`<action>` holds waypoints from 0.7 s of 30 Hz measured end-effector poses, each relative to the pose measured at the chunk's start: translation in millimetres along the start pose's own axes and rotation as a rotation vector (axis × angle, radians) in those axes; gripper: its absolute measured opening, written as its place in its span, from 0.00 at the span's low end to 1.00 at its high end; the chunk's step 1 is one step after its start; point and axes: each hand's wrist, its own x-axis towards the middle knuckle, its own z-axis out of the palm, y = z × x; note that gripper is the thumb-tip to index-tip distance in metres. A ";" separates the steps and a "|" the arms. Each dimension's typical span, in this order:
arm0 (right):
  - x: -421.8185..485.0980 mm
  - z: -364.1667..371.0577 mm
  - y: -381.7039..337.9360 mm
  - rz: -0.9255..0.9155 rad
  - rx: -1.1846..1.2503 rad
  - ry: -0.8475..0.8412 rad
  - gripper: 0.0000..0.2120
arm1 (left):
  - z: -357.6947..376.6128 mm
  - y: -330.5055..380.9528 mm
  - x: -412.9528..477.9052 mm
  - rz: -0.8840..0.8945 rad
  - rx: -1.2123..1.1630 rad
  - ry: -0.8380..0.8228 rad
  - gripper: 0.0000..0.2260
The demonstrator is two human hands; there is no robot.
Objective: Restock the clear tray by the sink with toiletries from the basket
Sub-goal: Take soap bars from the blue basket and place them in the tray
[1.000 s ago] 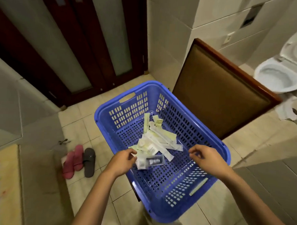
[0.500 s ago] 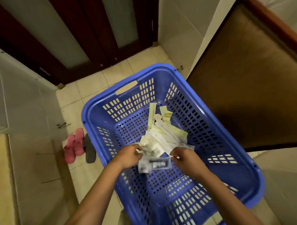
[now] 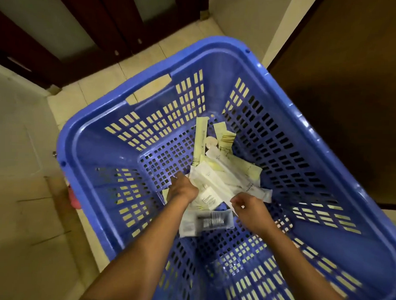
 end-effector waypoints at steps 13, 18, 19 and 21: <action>56.2 50.6 -2.2 0.116 0.408 -0.001 0.07 | 23.2 -6.0 31.0 0.128 0.214 0.150 0.25; 53.0 64.0 -16.8 0.165 0.672 -0.025 0.11 | 14.5 1.4 22.4 0.086 0.083 0.129 0.23; 52.8 62.5 -18.4 0.167 0.696 -0.022 0.10 | 12.7 3.2 19.0 0.083 0.052 0.122 0.22; 52.8 58.0 -21.5 0.176 0.760 -0.011 0.10 | 12.4 5.7 10.2 0.086 -0.068 0.092 0.19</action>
